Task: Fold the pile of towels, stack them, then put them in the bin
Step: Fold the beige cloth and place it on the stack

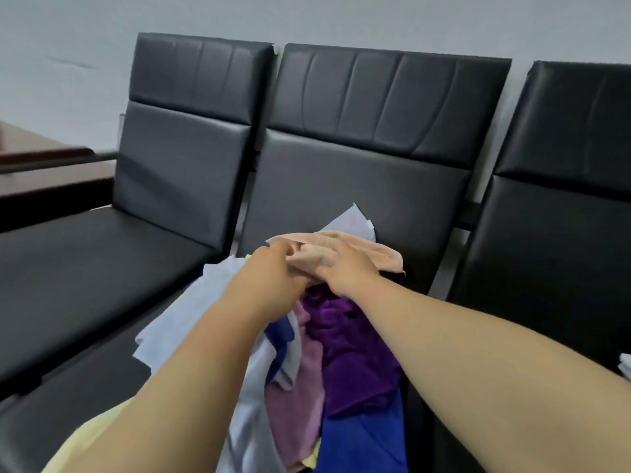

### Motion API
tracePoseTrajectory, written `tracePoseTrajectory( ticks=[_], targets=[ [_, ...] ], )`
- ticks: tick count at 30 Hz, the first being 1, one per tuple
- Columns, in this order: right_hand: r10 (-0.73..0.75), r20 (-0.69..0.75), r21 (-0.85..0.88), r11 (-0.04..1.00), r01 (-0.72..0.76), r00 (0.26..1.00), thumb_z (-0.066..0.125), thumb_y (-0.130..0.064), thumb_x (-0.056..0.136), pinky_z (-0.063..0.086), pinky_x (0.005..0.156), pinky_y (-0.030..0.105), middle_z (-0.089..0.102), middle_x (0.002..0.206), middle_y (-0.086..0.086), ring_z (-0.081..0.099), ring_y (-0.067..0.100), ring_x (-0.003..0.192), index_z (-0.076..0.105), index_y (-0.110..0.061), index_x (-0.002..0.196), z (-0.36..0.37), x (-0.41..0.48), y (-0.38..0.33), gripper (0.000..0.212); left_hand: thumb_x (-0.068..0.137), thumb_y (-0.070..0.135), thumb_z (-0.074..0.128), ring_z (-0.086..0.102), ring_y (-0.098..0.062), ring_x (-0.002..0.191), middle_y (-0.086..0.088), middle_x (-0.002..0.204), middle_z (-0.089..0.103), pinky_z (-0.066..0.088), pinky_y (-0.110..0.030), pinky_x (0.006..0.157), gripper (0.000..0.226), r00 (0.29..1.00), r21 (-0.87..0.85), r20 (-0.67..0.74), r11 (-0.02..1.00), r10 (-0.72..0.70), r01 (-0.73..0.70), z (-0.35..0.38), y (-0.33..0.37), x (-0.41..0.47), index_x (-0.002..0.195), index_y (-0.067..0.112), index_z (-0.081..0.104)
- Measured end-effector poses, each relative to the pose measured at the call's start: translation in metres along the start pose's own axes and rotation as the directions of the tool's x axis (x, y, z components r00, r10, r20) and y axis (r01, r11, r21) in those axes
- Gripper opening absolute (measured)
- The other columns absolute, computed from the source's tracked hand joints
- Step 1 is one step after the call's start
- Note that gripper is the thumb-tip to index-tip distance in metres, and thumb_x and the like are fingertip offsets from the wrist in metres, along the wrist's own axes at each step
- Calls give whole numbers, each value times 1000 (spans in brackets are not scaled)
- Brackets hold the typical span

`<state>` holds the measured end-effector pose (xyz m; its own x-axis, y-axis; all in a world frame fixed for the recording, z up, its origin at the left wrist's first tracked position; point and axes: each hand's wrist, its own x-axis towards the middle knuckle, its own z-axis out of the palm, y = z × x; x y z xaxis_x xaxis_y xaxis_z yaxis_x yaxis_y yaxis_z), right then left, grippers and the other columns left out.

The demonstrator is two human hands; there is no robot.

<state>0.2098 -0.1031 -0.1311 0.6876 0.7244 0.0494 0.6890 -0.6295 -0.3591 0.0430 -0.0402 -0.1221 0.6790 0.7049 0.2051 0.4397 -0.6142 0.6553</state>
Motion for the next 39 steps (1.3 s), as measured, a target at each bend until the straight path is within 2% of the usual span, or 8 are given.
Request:
tracePoseTrajectory(
  ticks=[6,11,15,19,24,30,33,39],
  targets=[
    [9,-38,253,968,1,999,62,-28,99,40,60,29,66,75,-4,57,19,74,60,-20,76,-20,-13,23,24,89,35,69,57,-27,111,-1,137,43,47,-34,89,60,998,19,-11,998,63,-62,11,8,12,143,32,44],
    [-65,64,619,785,12,996,64,-18,101,54,74,33,70,78,4,67,13,73,63,-15,86,-98,-100,62,16,86,49,66,41,-32,126,3,144,36,40,-43,105,50,984,165,98,973,149,-164,20,49,-8,134,46,53],
    [21,57,677,734,-54,998,63,-17,103,57,81,35,72,86,2,66,13,81,67,-14,95,-145,-173,98,9,88,38,70,60,-18,88,7,89,63,50,-38,79,19,936,-167,214,955,279,-246,31,97,-44,85,21,62],
    [236,-41,731,670,-132,971,67,-19,100,60,89,42,75,97,12,69,17,87,71,-12,106,-162,-248,139,10,88,25,72,55,-6,61,17,62,60,51,-31,64,12,847,-466,433,881,308,-83,58,150,-105,91,22,61],
    [392,9,810,537,-237,920,79,-34,91,62,93,46,72,115,3,76,19,101,56,-27,122,-151,-349,194,39,78,40,72,68,-12,82,7,85,72,59,-44,87,32,829,-503,499,863,253,40,100,194,-169,106,29,60],
    [279,248,589,717,-373,928,87,-47,71,58,97,36,75,111,-16,72,3,104,63,-39,114,-88,-437,243,50,98,25,63,59,-15,64,-5,87,63,49,-31,55,18,754,-555,643,761,135,337,140,224,-224,114,16,58],
    [347,218,569,714,-408,912,79,-35,84,61,92,41,78,96,-11,74,7,92,70,-34,102,-63,-440,250,20,102,27,61,52,-11,45,-4,77,54,40,-24,44,15,737,-530,676,712,26,461,149,224,-234,110,15,56],
    [432,199,744,517,-422,880,61,-14,87,59,95,55,76,100,6,72,24,98,73,-26,94,-64,-423,275,18,89,31,78,62,-11,66,0,102,61,50,-26,49,44,820,-432,534,900,207,55,140,197,-227,121,38,50]
  ],
)
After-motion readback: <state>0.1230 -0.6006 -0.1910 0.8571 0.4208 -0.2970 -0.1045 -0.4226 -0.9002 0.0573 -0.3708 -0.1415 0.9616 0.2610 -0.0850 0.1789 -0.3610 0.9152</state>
